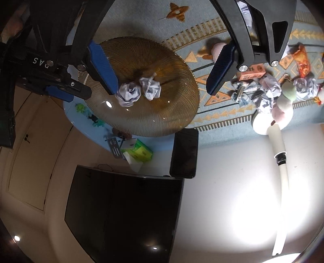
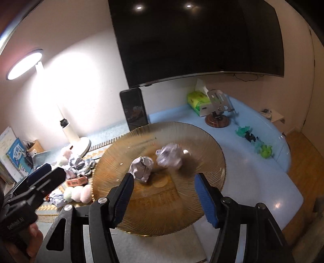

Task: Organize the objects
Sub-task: 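Open both tools to drop the paper balls into the bowl, then grasp a paper ball with the left tool while the right tool grasps another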

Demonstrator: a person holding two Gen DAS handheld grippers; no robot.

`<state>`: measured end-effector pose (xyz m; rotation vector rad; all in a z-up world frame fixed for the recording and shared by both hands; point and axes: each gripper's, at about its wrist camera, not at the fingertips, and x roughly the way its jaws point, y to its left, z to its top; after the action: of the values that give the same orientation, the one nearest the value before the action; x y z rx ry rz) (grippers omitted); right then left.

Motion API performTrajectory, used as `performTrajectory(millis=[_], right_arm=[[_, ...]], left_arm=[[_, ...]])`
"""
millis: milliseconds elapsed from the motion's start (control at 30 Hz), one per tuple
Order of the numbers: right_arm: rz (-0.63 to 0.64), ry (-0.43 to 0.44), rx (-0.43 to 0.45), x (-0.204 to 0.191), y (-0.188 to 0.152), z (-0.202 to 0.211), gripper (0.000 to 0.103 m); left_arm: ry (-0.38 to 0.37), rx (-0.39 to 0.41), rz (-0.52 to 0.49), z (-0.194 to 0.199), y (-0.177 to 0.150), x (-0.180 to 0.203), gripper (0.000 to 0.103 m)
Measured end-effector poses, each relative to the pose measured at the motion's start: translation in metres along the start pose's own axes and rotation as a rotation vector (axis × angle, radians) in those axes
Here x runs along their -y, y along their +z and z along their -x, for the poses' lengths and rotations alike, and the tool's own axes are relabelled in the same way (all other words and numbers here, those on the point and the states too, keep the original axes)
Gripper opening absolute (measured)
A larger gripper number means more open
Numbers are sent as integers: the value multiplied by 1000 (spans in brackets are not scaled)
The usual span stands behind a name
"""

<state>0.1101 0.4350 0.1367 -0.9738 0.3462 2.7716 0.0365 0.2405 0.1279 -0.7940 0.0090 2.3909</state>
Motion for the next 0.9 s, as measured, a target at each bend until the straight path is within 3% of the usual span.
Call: performTrajectory(millis=[167,333,467,567,800,900], right_arm=[[80,92,14,-49,-9,13,61],[182,180,-12,-114,-31,3,62],[209,269,-52,-155,-57,-23,66],[246,306,-69,-180,-80,-46,66],[294,314,-73,-201,-114,-77,66],[295,291,-42,-202,-112,-77,69]], left_arm=[[41,87,53,48,-5,-28,88],[181,150,109,98,-25,-69,89],[380,95,133,118,-53,-117,90],[464,51,192,123,-81,-159,89],[559,14,317,117,-141,-229,89],[543,16,376,120,-148,-242,89]])
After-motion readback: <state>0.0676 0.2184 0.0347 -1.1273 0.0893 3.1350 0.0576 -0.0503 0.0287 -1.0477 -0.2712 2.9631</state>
